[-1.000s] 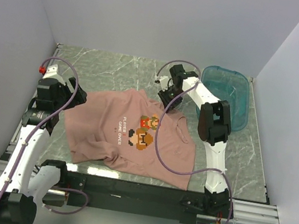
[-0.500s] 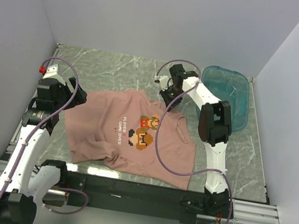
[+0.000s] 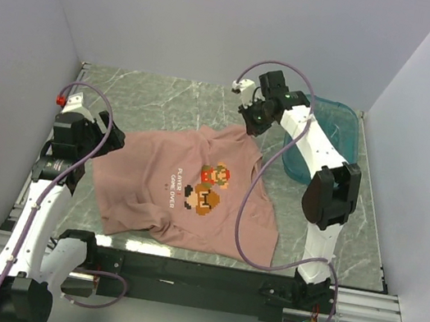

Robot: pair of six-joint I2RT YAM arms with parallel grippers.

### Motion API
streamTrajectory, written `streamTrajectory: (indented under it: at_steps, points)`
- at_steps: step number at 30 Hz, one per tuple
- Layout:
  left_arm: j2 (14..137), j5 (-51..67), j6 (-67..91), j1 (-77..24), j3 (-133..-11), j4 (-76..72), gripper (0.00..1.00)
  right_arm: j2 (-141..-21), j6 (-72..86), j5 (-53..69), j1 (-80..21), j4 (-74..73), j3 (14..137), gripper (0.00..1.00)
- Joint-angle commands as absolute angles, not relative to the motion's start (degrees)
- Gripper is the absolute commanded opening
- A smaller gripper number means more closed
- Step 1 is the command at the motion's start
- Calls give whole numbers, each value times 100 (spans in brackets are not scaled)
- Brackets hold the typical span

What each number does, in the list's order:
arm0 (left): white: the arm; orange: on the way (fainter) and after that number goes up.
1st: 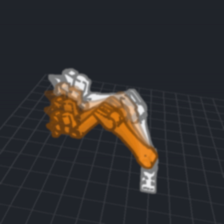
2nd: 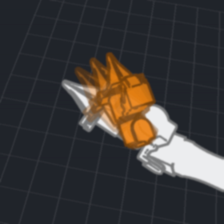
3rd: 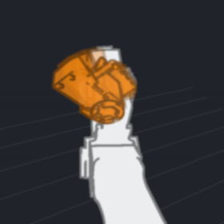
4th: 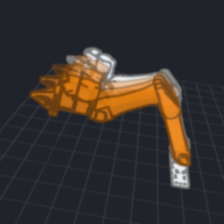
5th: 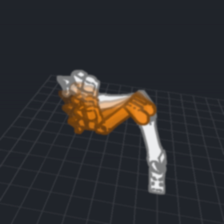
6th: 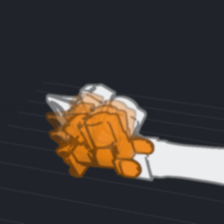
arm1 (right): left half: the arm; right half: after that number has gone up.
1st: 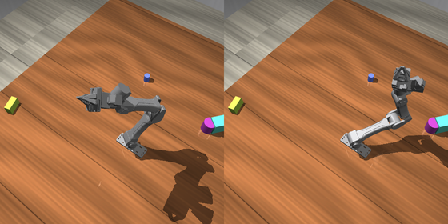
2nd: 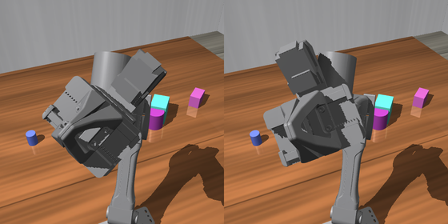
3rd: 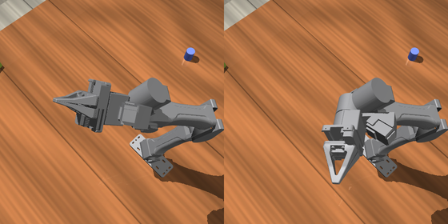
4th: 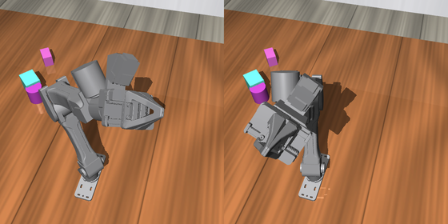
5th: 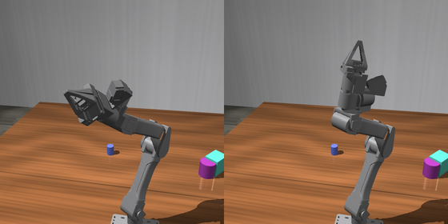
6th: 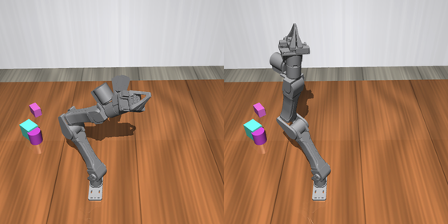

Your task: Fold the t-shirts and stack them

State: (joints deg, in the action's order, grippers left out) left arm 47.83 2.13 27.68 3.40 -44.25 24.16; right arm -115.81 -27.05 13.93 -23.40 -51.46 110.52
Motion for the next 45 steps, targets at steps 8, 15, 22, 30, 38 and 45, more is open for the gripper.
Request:
streamTrajectory:
  at_steps: [8, 15, 22, 30, 38, 45]
  points:
    - [4693, 237, 2725, 325, -4403, 2145, 87, -10198, -3460, 2738, -2346, -5378, 10162, 0]
    - [4676, 299, 2725, 325, -4403, 2127, 87, -8923, -5132, 3297, -3294, -6188, 7571, 0]
    - [4711, 352, 2725, 325, -4412, 2109, 87, -8411, -4747, 2883, -3788, -5643, 5924, 23]
    - [4685, 334, 2725, 325, -4412, 2127, 87, -8955, -3738, 3515, -2524, -5195, 7477, 41]
    - [4693, 316, 2725, 334, -4421, 2127, 87, -10704, -1443, 3542, -2355, -4430, 8120, 41]
    - [4728, 281, 2725, 325, -4412, 2136, 87, -11733, -581, 2919, -2347, -4237, 8614, 41]
